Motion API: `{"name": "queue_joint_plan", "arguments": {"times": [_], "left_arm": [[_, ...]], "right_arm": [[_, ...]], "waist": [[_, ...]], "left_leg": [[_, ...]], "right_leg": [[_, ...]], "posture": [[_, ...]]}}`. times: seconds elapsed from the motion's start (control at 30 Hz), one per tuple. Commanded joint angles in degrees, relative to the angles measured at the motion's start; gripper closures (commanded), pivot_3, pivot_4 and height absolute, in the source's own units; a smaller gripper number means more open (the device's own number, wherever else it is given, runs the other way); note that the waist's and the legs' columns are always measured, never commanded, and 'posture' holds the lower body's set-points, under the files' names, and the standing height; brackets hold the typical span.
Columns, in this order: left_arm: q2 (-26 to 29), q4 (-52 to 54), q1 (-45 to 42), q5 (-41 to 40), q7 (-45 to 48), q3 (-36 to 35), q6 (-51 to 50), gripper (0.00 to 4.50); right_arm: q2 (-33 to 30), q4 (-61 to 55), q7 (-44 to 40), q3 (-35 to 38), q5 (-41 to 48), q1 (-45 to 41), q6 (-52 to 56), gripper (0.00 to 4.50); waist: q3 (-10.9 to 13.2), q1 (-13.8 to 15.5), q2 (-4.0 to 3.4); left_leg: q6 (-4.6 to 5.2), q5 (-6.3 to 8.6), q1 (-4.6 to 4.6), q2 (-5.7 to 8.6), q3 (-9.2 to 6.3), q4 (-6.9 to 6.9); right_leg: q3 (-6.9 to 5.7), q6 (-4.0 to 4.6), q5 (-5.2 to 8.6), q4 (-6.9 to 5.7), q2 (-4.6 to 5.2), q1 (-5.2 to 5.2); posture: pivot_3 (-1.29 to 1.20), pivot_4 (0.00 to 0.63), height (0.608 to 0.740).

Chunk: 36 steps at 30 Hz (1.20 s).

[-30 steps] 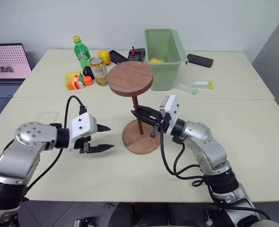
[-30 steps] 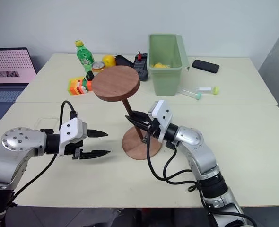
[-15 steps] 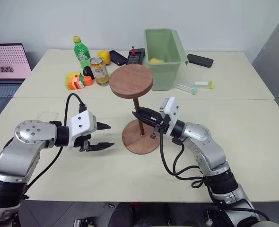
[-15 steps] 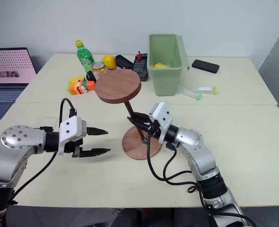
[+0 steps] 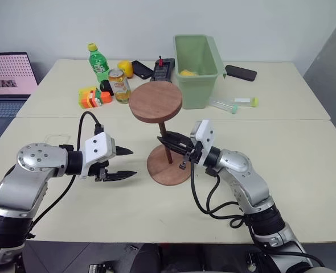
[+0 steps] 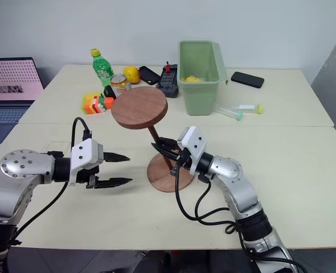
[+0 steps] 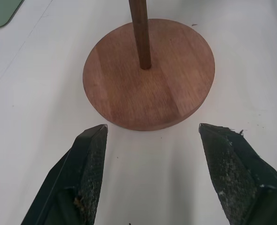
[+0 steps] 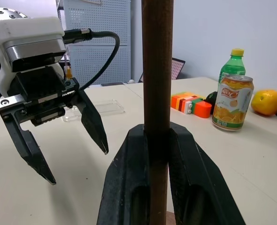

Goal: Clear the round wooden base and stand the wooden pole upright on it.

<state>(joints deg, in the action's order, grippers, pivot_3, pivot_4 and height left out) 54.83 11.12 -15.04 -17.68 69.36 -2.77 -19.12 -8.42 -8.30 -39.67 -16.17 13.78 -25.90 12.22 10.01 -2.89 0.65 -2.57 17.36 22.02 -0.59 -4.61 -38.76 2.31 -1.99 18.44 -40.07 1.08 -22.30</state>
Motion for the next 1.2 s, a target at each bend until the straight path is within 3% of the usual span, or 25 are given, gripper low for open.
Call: {"name": "queue_joint_plan", "arguments": {"times": [0.03,0.43,0.8,1.2], "left_arm": [[0.8,0.5,-0.6,-0.2,0.0,-1.1,1.1,1.26],[0.5,0.2,-1.1,-0.8,0.2,-0.9,1.0,1.26],[0.1,1.0,-1.8,-1.1,0.0,-0.5,0.7,1.26],[-0.4,2.2,-2.8,-1.9,-0.3,-0.4,-0.8,1.26]], "right_arm": [[-0.2,1.5,0.3,-0.2,-0.5,1.2,0.5,4.30],[-1.6,5.9,1.5,1.4,-0.7,3.7,2.3,4.30],[-1.9,0.9,0.1,-1.0,0.2,2.6,5.1,4.30],[-4.6,-1.6,-1.3,-0.8,0.9,2.3,8.7,1.48]], "waist": [[0.0,0.0,0.00],[-0.1,0.0,0.02],[-0.1,0.2,0.03],[-0.1,0.1,0.01]], "left_leg": [[0.00,0.00,0.00,0.00,0.00,0.00],[0.00,0.00,-0.16,0.01,0.00,0.00],[0.01,0.00,-0.22,0.02,0.00,0.00],[0.01,0.01,-0.09,0.01,0.02,0.02]], "right_leg": [[0.00,0.00,0.00,0.00,0.00,0.00],[0.00,0.00,0.00,-0.02,-0.01,0.14],[0.00,0.00,0.00,-0.01,-0.02,0.20],[0.02,0.00,0.00,0.00,-0.02,0.06]], "posture": [[0.00,0.150,0.740],[0.00,0.150,0.740],[0.00,0.150,0.740],[0.00,0.150,0.740]]}}
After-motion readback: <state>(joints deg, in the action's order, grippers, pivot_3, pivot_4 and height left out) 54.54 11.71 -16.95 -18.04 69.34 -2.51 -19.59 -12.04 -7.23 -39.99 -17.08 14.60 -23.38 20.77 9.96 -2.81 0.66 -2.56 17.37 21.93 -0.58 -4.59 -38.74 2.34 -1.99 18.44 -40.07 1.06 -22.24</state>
